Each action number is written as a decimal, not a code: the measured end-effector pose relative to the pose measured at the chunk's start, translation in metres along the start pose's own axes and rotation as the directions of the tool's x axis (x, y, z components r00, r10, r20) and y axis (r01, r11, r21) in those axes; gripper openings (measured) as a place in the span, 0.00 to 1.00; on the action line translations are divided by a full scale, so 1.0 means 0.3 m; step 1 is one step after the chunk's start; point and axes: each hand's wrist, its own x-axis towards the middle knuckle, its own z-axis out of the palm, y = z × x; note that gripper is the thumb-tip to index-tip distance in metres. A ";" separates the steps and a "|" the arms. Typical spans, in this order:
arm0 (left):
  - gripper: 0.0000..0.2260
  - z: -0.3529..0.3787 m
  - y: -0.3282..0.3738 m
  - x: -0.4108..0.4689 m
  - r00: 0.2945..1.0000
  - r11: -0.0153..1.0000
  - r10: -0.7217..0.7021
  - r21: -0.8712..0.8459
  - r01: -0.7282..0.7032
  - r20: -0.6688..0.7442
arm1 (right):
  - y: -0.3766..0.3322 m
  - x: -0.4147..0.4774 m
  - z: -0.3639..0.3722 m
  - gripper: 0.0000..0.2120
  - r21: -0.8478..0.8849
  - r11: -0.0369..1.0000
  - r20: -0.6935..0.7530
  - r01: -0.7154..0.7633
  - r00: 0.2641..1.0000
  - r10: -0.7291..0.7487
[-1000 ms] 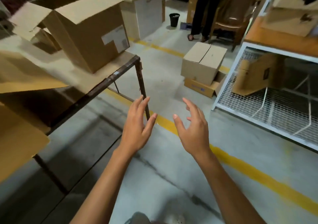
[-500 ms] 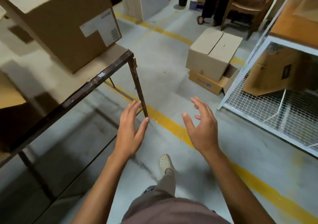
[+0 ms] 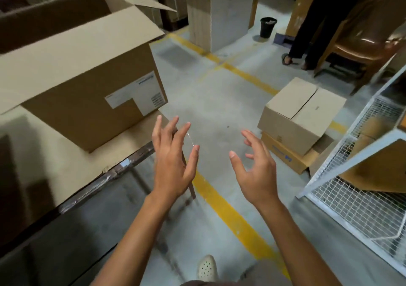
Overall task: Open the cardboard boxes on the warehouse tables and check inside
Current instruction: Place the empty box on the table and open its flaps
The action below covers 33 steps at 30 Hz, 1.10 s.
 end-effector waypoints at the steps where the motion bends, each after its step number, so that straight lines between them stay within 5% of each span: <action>1: 0.19 0.016 -0.003 0.050 1.000 1.000 0.007 0.022 -0.006 -0.030 | 0.009 0.067 0.005 0.27 0.018 1.000 0.011 0.016 1.000 -0.016; 10: 0.14 0.138 -0.001 0.507 0.939 0.964 -0.016 0.243 0.106 -0.344 | 0.101 0.682 0.084 0.25 0.182 0.962 0.168 0.203 0.958 -0.234; 16: 0.09 0.109 0.080 0.751 0.840 0.913 0.028 0.356 0.199 -0.542 | 0.070 1.018 0.127 0.26 0.326 0.892 0.286 0.313 0.867 -0.408; 19: 0.11 0.056 0.068 0.902 0.785 0.867 -0.063 0.355 0.349 -0.616 | 0.018 1.180 0.172 0.24 0.384 0.848 0.312 0.364 0.813 -0.491; 25: 0.13 -0.020 -0.093 1.125 0.719 0.743 -0.278 0.331 0.581 -0.637 | -0.121 1.435 0.339 0.22 0.446 0.774 0.321 0.449 0.727 -0.607; 33: 0.16 -0.046 -0.288 1.305 0.693 0.600 -0.443 0.385 0.701 -0.569 | -0.282 1.673 0.624 0.16 0.415 0.762 0.419 0.498 0.638 -0.645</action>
